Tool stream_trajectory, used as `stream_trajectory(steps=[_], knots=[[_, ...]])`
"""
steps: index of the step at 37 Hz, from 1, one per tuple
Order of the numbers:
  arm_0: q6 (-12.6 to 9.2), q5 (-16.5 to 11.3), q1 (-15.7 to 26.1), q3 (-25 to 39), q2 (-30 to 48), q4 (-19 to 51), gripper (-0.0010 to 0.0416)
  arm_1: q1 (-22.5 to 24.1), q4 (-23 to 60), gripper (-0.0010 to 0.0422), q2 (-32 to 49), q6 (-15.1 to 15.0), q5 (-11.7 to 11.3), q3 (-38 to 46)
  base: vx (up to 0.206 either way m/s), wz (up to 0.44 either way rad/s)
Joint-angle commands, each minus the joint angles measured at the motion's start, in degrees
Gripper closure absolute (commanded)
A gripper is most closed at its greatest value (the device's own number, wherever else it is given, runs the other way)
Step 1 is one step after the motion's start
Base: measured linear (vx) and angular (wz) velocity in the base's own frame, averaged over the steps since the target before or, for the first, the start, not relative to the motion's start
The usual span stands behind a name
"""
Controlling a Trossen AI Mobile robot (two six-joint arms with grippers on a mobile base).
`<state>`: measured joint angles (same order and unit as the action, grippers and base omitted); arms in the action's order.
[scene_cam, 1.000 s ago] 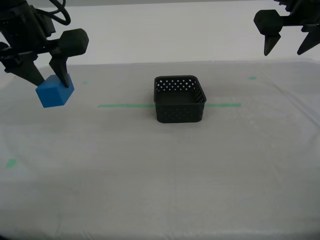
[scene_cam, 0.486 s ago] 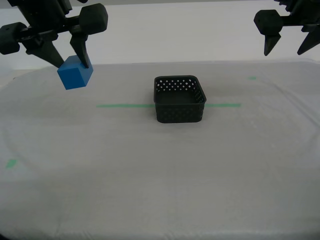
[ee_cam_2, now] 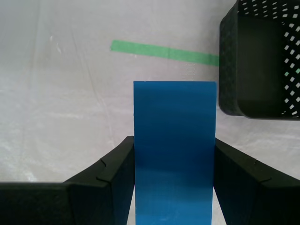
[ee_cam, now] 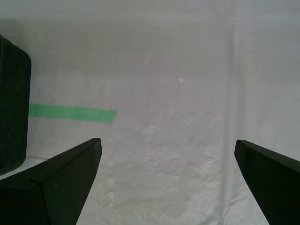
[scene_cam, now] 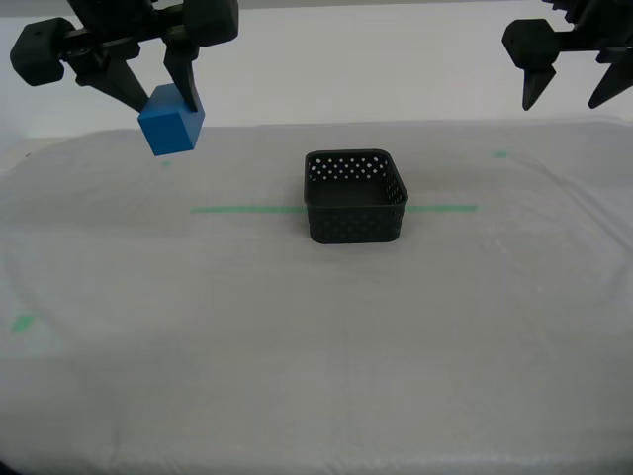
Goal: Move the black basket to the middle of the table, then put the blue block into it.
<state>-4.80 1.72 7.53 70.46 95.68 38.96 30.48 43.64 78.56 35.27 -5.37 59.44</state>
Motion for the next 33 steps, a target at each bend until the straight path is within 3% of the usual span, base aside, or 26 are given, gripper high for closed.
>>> stream_trajectory(steps=[1, 17, 33], knots=[[-0.1, -0.1, 0.0, 0.0, 0.0, 0.0, 0.0007, 0.4, -1.1, 0.0413, 0.6, 0.4, -0.3, 0.0, 0.000, 0.000], [-0.1, -0.1, 0.0, 0.0, 0.0, -0.1, 0.0007, 3.7, -2.0, 0.0412, 12.4, -1.0, -0.4, 8.7, 0.000, 0.000], [-0.1, -0.1, 0.0, 0.0, 0.0, -0.1, 0.0007, 7.7, -2.9, 0.0412, 29.3, -3.5, -0.6, 25.6, 0.000, 0.000]])
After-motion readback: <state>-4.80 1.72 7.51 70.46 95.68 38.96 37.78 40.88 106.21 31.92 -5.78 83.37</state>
